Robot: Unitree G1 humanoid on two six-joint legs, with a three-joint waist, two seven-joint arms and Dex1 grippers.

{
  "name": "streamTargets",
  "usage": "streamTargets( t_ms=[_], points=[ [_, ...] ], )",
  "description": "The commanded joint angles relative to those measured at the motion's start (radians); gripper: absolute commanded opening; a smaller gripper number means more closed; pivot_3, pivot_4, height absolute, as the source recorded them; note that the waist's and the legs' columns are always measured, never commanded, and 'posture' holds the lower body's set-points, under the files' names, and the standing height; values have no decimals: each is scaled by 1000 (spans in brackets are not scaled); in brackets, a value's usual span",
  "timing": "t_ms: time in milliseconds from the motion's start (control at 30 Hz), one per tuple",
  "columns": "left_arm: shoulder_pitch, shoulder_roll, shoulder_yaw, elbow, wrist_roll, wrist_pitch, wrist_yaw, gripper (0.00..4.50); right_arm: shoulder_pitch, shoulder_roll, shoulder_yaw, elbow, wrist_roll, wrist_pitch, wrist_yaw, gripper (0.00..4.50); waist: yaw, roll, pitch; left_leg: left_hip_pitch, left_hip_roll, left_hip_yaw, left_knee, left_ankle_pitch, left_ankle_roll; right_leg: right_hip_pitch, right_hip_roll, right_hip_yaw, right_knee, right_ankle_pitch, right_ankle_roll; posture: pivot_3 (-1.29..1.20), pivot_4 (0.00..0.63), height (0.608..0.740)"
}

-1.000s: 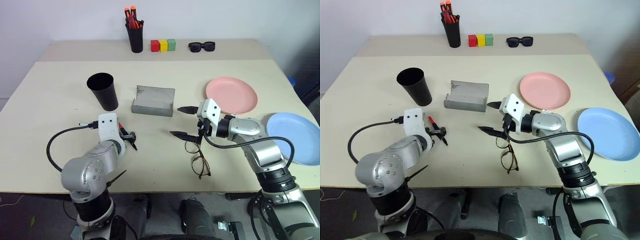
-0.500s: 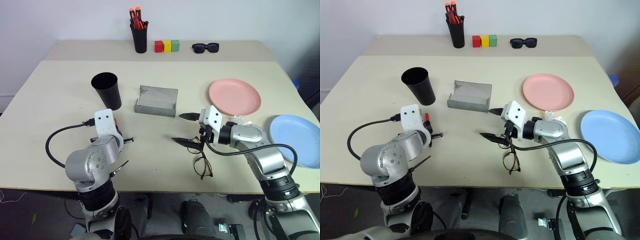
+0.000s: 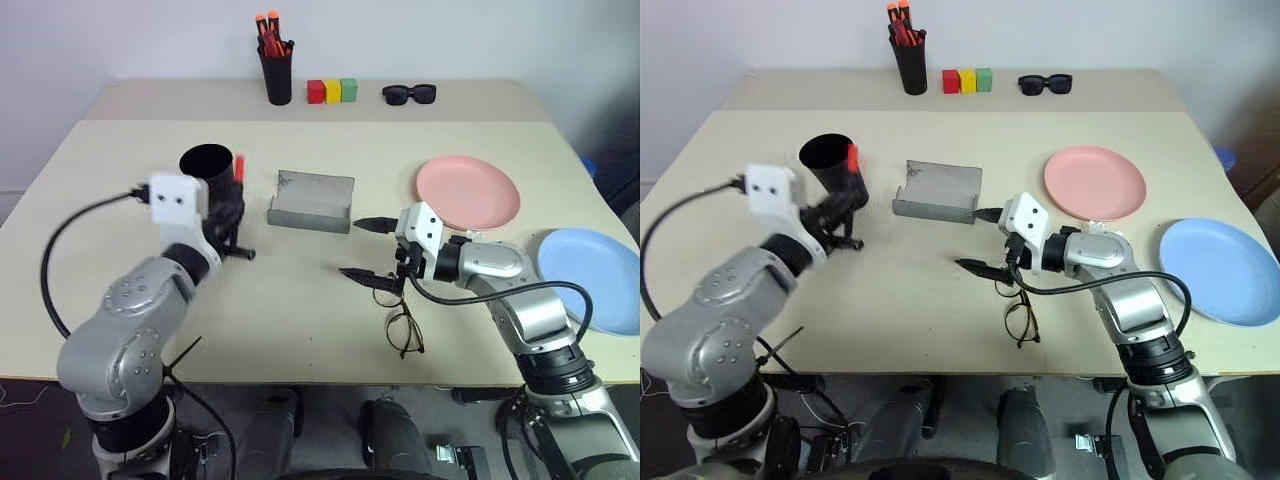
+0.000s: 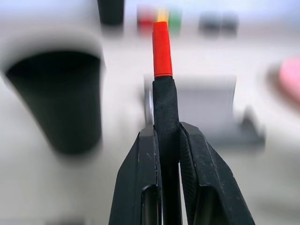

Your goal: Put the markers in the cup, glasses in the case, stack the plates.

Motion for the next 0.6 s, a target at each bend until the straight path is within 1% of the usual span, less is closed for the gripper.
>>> streamTargets(
  t_ms=[33,100,200,300,433,600],
  points=[
    [-99,18,-32,123,176,-229,131,50,-63,60,-40,6,32,-5,-54,4500,0,0,0,0,0,0,0,0,0,0,0,0,0,1,1,0,150,740],
    [-141,17,-64,224,270,-347,201,50,-96,104,-40,21,29,-14,-93,4500,0,0,0,0,0,0,0,0,0,0,0,0,0,2,2,0,150,740],
    [-179,28,-105,379,362,-527,236,50,-146,183,-33,39,23,-20,-158,4500,-2,0,0,0,-3,0,-1,1,0,-1,1,0,0,2,3,0,150,740],
    [-215,40,-135,553,441,-700,274,50,-167,245,-8,30,21,-19,-187,4500,-2,0,0,0,-3,0,-1,1,0,-2,2,0,1,2,3,0,150,740],
    [-269,17,-140,743,455,-869,295,50,-158,294,20,-14,30,-5,-202,4500,-1,0,0,0,-3,0,-1,2,-1,-2,3,0,1,3,4,0,150,740],
    [-285,1,-141,855,454,-989,284,50,-153,316,28,-37,37,10,-223,4500,-4,0,0,0,-3,0,-1,2,-1,-2,3,0,2,3,4,0,150,740]
  ],
)
